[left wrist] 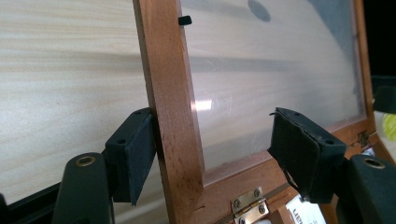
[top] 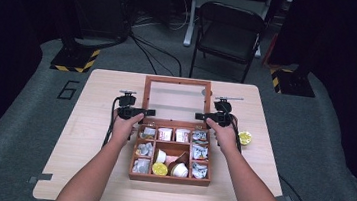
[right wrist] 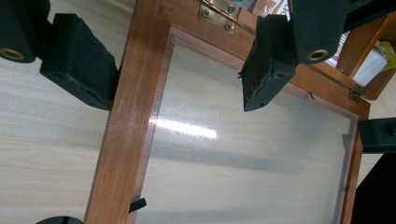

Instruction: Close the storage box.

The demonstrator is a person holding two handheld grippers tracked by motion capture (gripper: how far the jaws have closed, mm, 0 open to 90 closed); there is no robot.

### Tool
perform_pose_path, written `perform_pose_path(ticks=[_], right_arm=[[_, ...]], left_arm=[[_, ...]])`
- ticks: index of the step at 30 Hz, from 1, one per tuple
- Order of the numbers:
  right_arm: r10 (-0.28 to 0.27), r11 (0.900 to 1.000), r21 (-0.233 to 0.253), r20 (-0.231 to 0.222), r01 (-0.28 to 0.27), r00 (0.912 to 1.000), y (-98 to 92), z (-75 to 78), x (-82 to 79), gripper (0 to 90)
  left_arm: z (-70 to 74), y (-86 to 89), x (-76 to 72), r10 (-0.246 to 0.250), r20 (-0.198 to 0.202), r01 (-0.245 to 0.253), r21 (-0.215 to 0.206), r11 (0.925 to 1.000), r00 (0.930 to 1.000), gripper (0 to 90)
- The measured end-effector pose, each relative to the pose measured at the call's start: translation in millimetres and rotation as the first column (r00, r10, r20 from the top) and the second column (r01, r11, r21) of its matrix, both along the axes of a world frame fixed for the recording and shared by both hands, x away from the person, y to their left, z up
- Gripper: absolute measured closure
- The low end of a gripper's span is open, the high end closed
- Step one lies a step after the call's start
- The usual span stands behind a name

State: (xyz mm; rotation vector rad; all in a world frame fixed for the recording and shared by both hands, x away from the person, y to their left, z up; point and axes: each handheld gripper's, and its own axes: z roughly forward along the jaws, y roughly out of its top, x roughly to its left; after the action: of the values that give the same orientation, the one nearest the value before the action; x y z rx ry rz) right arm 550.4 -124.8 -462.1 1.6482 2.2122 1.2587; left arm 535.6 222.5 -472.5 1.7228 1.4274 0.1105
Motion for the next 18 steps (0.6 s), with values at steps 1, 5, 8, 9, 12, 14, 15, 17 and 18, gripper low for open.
perform_pose_path(ticks=[1, 5, 8, 9, 12, 14, 15, 17, 18], right_arm=[[0.0, 1.0, 0.0, 0.001, 0.0, 1.0, 0.2, 2.2, -1.6, 27.2], [0.007, 1.0, -0.005, 0.02, -0.006, 0.9998, -0.2, 5.4, -3.8, 27.2], [0.007, 1.0, -0.003, 0.025, -0.007, 0.9997, -0.4, 7.7, -5.7, 27.1], [0.007, 1.0, -0.003, 0.025, -0.007, 0.9997, -0.4, 7.7, -5.7, 27.1], [0.006, 1.0, 0.0, 0.025, -0.006, 0.9997, -0.6, 11.7, -8.8, 27.1], [0.013, 1.0, -0.003, 0.034, -0.013, 0.9993, -1.2, 16.5, -12.9, 27.2], [0.013, 1.0, -0.003, 0.034, -0.013, 0.9993, -1.2, 16.5, -12.9, 27.2], [0.024, 1.0, -0.007, 0.043, -0.024, 0.9988, -1.6, 21.0, -17.0, 27.1], [0.03, 0.999, -0.011, 0.05, -0.03, 0.9983, -1.7, 22.6, -18.4, 27.1]], left_arm=[[4.3, -2.7, -0.7, -0.011, 0.01, 0.011, 0.045, 0.9989, 0.9999, 31.3], [6.4, -2.5, -2.3, -0.005, 0.009, 0.005, 0.03, 0.9995, 0.9999, 31.6], [8.8, -2.1, -3.8, -0.007, 0.02, 0.007, 0.028, 0.9996, 0.9998, 31.6], [8.8, -2.1, -3.8, -0.007, 0.02, 0.007, 0.028, 0.9996, 0.9998, 31.6], [12.2, 0.3, -5.7, -0.017, 0.033, 0.017, 0.016, 0.9997, 0.9993, 31.6], [15.9, 2.0, -8.6, -0.028, 0.043, 0.028, 0.008, 0.9996, 0.9987, 31.7], [15.9, 2.0, -8.6, -0.028, 0.043, 0.028, 0.008, 0.9996, 0.9987, 31.7], [20.3, 2.0, -12.4, -0.032, 0.06, 0.032, 0.005, 0.9995, 0.9977, 31.7], [21.8, 2.5, -13.5, -0.042, 0.068, 0.041, 0.013, 0.9991, 0.9968, 31.7]])
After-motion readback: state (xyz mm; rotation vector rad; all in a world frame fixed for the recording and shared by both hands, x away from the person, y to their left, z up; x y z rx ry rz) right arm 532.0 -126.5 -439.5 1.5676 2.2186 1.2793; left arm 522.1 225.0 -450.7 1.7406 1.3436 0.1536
